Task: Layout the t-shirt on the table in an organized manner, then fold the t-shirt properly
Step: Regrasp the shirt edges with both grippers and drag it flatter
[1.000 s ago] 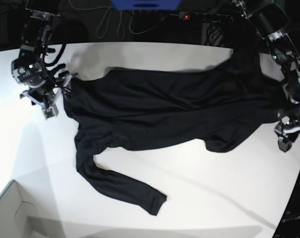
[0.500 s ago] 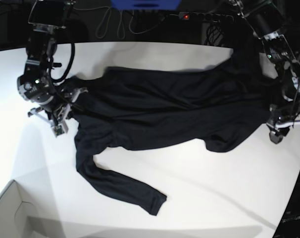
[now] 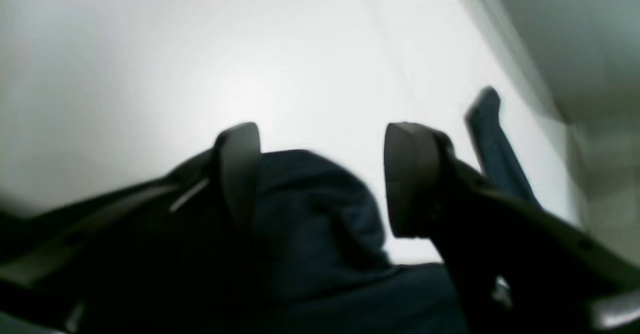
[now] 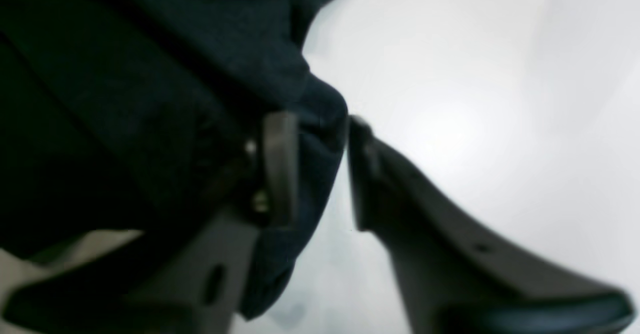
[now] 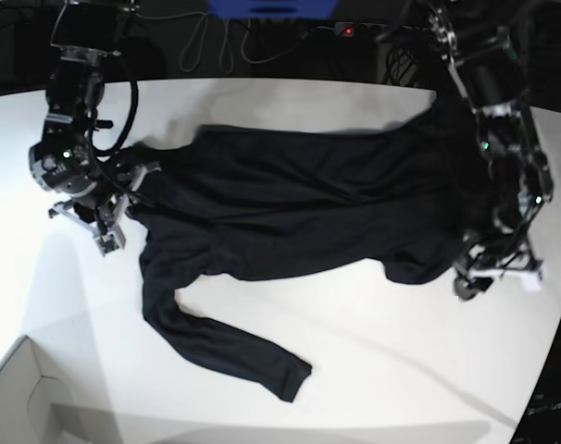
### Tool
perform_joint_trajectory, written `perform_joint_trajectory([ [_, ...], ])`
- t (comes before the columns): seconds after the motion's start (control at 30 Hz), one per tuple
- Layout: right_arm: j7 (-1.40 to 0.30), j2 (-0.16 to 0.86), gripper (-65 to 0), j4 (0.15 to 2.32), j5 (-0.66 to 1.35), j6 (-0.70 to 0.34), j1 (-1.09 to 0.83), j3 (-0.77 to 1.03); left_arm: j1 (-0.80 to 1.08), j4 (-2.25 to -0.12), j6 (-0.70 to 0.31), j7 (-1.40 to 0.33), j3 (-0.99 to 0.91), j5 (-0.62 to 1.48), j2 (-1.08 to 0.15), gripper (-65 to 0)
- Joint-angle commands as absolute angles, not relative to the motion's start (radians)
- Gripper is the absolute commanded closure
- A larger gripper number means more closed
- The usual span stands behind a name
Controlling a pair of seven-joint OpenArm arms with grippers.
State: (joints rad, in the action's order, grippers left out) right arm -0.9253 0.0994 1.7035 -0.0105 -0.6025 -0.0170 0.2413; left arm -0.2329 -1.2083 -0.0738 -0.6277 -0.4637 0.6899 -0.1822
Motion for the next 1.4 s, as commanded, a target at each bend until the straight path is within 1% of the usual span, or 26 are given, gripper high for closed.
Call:
perform_joint_trajectory([
  [0.0,-0.909,0.107,-26.1,1.721,0.001,-0.599,-0.004,0.245,-0.275,-1.185,-0.068,-0.616,-0.443,0.693,-0.196,-38.0],
  [0.1,-0.908,0.108,-30.3,1.721,0.001,-0.599,-0.01,0.245,-0.335,-1.086,-0.067,-0.604,-0.369,0.691,-0.196,-38.0],
  [0.2,-0.908,0.119,-30.6,1.721,0.001,-0.599,-0.013,0.245,-0.354,-1.023,-0.065,-0.539,-0.294,0.659,-0.197,-38.0],
  [0.37,-0.908,0.119,-30.6,1.721,0.001,-0.599,-0.007,0.246,-0.352,-0.984,-0.071,-0.43,-0.153,0.476,-0.189,-38.0],
  [0.5,-0.908,0.119,-31.0,1.721,0.001,-0.599,0.001,0.243,-0.348,-0.98,-0.071,-0.415,-0.102,0.4,-0.189,-36.8],
  [0.53,-0.908,0.116,-31.0,1.721,0.001,-0.599,0.015,0.243,-0.348,-0.978,-0.073,-0.415,-0.104,0.389,-0.191,-34.6],
  [0.57,-0.908,0.114,-31.1,1.721,0.001,-0.599,0.025,0.243,-0.348,-0.977,-0.073,-0.415,-0.104,0.386,-0.194,-30.7],
  [0.6,-0.908,0.113,-31.1,1.721,0.004,-0.599,0.036,0.243,-0.348,-0.977,-0.073,-0.415,-0.105,0.389,-0.197,-24.1],
  [0.7,-0.908,0.084,-31.2,1.713,0.005,-0.599,0.073,0.242,-0.348,-0.978,-0.068,-0.409,-0.107,0.39,-0.225,-0.8],
  [0.77,-0.908,0.059,-32.0,1.713,0.005,-0.599,0.101,0.236,-0.349,-0.99,-0.067,-0.414,-0.108,0.392,-0.236,0.0],
  [0.8,-0.908,0.051,-33.4,1.709,0.005,-0.599,0.116,0.217,-0.349,-0.995,-0.067,-0.412,-0.108,0.395,-0.239,-1.9],
  [0.87,-0.908,0.044,-35.7,1.675,0.005,-0.599,0.147,0.162,-0.349,-1.02,-0.067,-0.415,-0.122,0.427,-0.249,0.0],
  [0.97,-0.903,0.042,-36.8,1.587,0.004,-0.596,0.196,0.093,-0.325,-1.069,-0.067,-0.417,-0.193,0.49,-0.251,0.0],
  [1.07,-0.834,0.031,-36.7,1.469,0.001,-0.584,0.254,0.071,-0.306,-1.124,-0.067,-0.417,-0.259,0.506,-0.251,0.0],
  [1.23,-0.693,0.038,-36.6,1.314,-0.001,-0.483,0.292,0.065,-0.278,-1.141,-0.067,-0.418,-0.303,0.504,-0.251,0.0],
  [1.37,-0.638,0.054,-36.0,1.236,0.001,-0.481,0.3,0.065,-0.278,-1.141,-0.067,-0.418,-0.326,0.51,-0.272,0.0],
])
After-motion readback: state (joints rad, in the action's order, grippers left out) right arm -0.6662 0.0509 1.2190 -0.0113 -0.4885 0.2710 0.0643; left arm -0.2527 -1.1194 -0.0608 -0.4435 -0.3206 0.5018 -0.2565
